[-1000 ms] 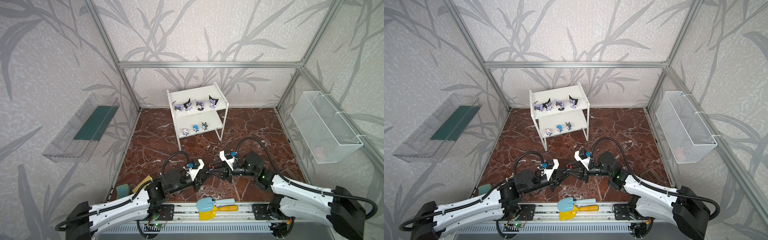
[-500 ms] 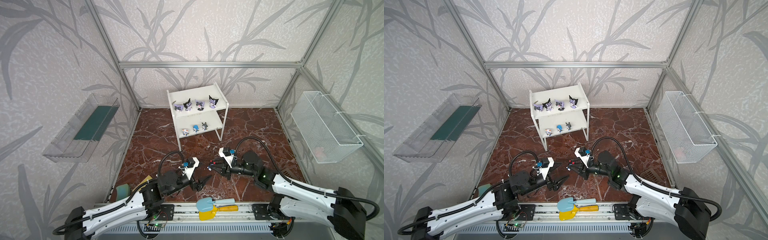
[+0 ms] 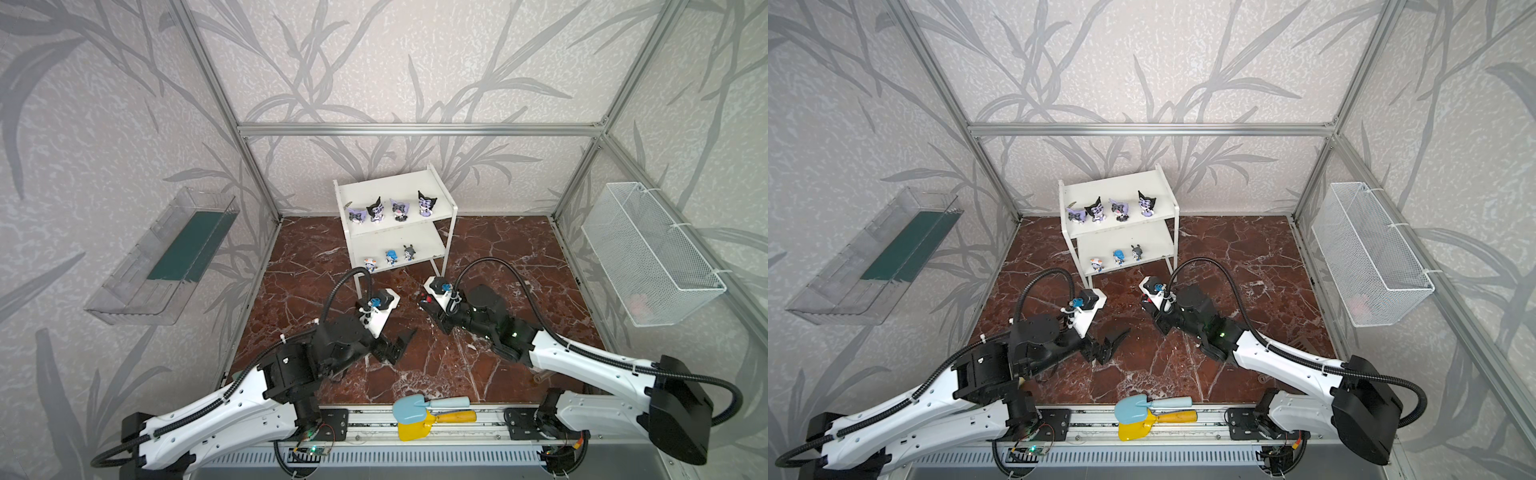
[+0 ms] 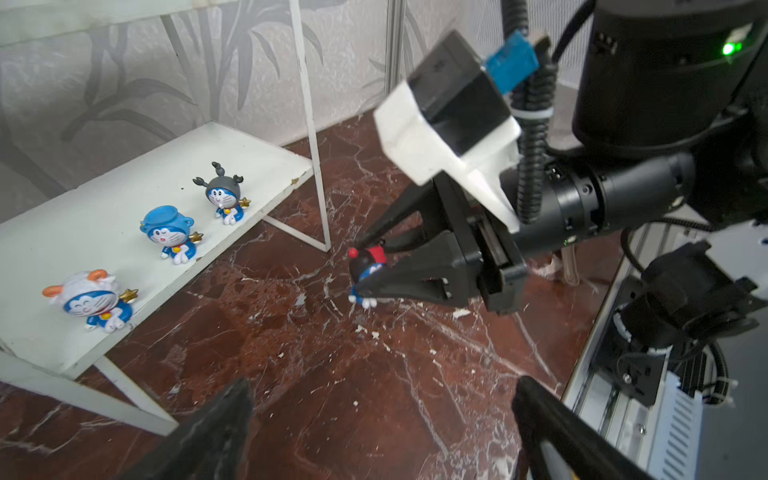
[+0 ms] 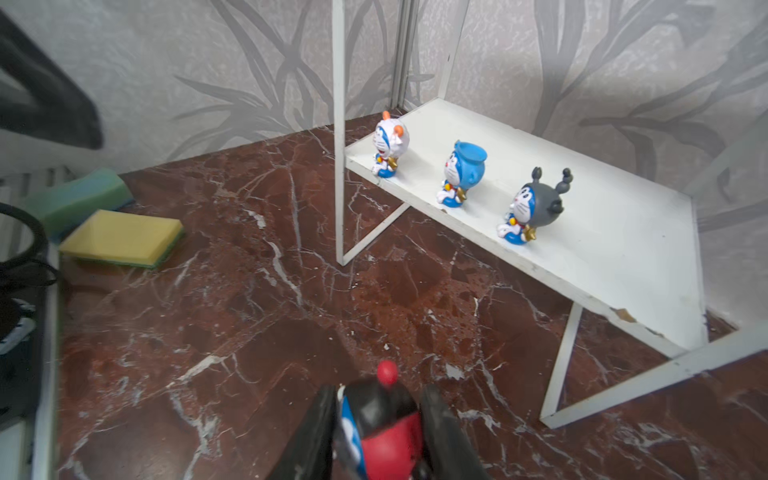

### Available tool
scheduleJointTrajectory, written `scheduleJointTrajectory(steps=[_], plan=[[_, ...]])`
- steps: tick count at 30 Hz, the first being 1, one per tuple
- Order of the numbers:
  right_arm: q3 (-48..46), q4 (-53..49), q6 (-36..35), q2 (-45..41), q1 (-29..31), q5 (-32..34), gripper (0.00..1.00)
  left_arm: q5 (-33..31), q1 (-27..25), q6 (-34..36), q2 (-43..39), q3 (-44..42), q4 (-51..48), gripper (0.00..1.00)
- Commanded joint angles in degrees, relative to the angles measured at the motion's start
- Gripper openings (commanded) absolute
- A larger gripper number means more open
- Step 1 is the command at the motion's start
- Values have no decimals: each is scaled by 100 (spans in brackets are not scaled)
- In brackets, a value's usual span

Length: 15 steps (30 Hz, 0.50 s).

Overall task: Place and organize the plastic toys onto the shelf
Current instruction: 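Carry the red-hatted figure toward the lower shelf tier with the right gripper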

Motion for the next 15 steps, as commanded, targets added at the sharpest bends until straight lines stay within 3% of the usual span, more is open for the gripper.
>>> scheduleJointTrajectory(steps=[1, 4, 15], plan=[[350, 76, -391, 277, -152, 331, 33, -64, 36, 713, 231, 402, -1182, 99], [522, 197, -439, 526, -297, 302, 28, -235, 76, 904, 161, 402, -1301, 99], [1049, 335, -609, 1042, -616, 405, 27, -51, 238, 876, -187, -21, -1070, 99]])
